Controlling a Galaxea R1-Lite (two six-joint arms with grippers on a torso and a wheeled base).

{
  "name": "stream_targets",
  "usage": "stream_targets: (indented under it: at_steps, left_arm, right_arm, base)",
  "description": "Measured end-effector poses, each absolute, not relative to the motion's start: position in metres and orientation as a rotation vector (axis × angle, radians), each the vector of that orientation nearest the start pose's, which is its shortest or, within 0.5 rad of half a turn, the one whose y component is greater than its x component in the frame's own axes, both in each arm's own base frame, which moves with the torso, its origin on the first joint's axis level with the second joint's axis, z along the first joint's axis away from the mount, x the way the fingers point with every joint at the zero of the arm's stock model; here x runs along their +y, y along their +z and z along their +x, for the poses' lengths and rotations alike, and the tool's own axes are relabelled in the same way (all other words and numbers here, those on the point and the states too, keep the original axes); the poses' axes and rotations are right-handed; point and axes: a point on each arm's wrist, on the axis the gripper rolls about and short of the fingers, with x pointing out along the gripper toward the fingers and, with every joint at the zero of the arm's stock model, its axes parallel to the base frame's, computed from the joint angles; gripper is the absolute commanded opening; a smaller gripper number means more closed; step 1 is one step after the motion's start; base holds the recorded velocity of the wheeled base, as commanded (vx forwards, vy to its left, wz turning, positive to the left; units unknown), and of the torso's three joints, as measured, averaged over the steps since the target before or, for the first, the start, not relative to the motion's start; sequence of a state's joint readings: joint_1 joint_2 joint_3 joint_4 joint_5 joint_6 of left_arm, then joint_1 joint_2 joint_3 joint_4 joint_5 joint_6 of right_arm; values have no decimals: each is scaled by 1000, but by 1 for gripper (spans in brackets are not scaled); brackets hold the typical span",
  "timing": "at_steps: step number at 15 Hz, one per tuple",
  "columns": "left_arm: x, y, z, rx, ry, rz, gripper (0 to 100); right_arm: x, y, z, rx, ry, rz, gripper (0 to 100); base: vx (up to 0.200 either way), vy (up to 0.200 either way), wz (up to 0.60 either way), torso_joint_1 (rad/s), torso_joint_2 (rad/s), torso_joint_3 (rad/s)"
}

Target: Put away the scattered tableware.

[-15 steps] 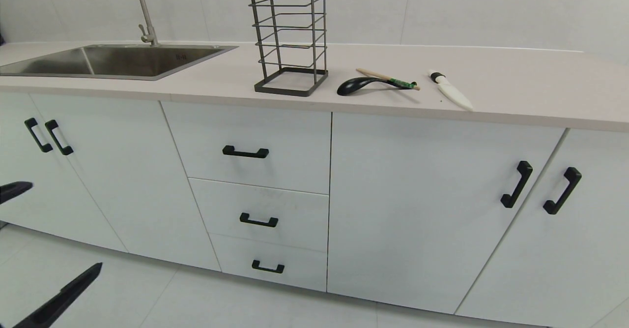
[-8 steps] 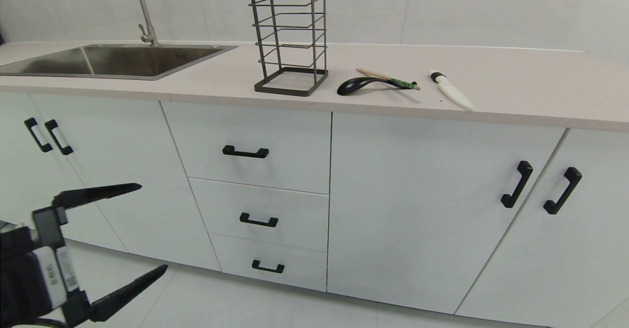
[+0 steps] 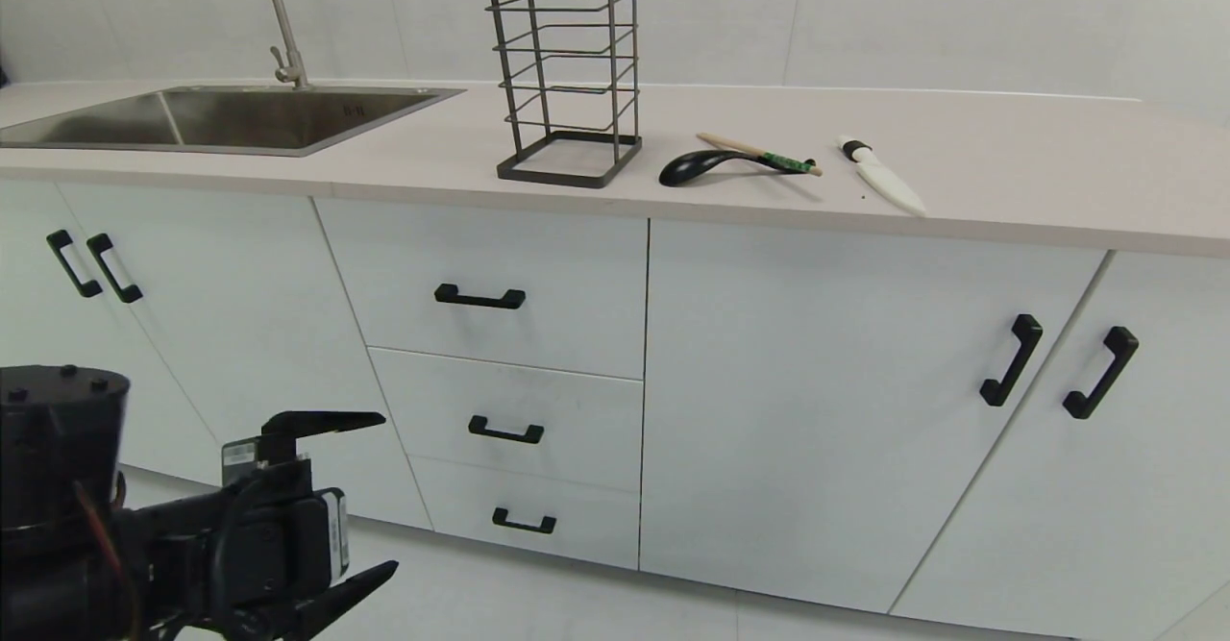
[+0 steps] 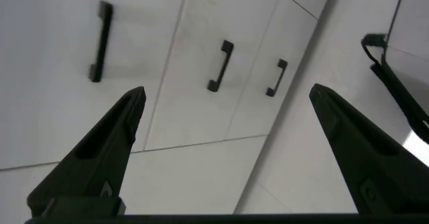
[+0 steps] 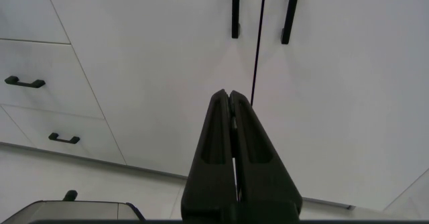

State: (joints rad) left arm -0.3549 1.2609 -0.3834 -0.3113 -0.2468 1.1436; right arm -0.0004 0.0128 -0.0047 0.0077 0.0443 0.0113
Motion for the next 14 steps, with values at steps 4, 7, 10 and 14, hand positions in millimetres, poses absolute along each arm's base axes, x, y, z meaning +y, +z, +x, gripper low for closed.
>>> stream_targets:
  at_steps: [4,7,10,14]
  left_arm:
    - [-71,123,172,247,-923,1174,100]
    - [-80,106,195,242,-937,1204,100]
    - [-87,87,218,232,-921,1208,100]
    - [-94,58,242,245,-912,1198,100]
  right_arm:
    - [1,76,-22,16,44,12,0]
    - [1,76,-22,17,44,12,0]
    - [1,76,-22,17,44,11,0]
    - [1,76,-22,17,44,12,0]
  base:
    - [0,0,0,0,0,0]
    - [0,0,0,0,0,0]
    - [0,0,0,0,0,0]
    - [0,0,0,0,0,0]
